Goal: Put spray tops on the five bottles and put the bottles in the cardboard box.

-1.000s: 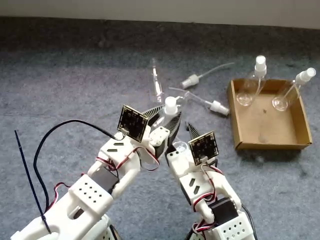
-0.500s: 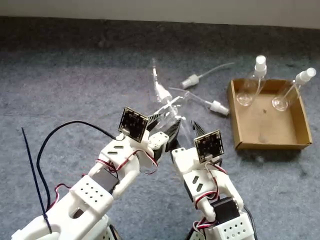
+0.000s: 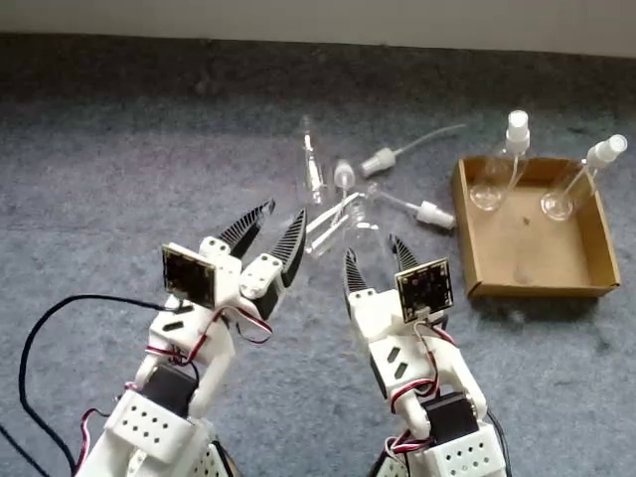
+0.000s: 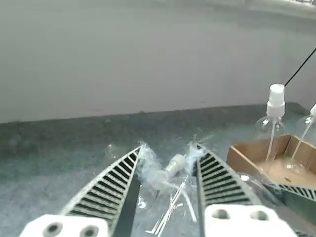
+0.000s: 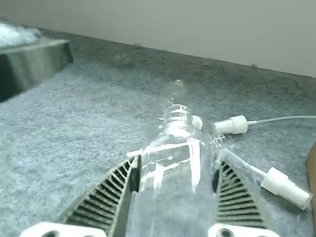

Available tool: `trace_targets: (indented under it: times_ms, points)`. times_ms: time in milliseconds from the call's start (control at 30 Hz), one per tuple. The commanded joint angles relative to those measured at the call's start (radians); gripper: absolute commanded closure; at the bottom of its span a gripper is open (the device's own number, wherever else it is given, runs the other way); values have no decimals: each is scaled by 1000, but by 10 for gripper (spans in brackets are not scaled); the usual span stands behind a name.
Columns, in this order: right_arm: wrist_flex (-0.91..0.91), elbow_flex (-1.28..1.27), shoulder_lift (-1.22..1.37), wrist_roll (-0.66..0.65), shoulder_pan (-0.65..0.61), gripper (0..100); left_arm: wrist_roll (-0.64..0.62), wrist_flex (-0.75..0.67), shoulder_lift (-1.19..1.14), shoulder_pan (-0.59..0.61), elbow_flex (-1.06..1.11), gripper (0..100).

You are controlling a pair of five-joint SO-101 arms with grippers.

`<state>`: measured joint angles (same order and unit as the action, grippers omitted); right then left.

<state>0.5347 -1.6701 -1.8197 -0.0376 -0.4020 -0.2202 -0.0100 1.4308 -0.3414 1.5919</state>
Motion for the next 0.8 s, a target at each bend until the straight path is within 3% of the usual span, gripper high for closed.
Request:
trace_targets:
  times_ms: [0,167,600,767]
  points:
    - [-24,-125,-7,-9,18,832,8,141,219,21,-2,881]
    - [4,-124,-7,-11,59,832,8,245,351,64,22,881]
    - [58,-124,-7,-15,67,835,6,249,380,102,104,881]
    - [275,-85,-7,-195,61,835,6,250,377,102,104,881]
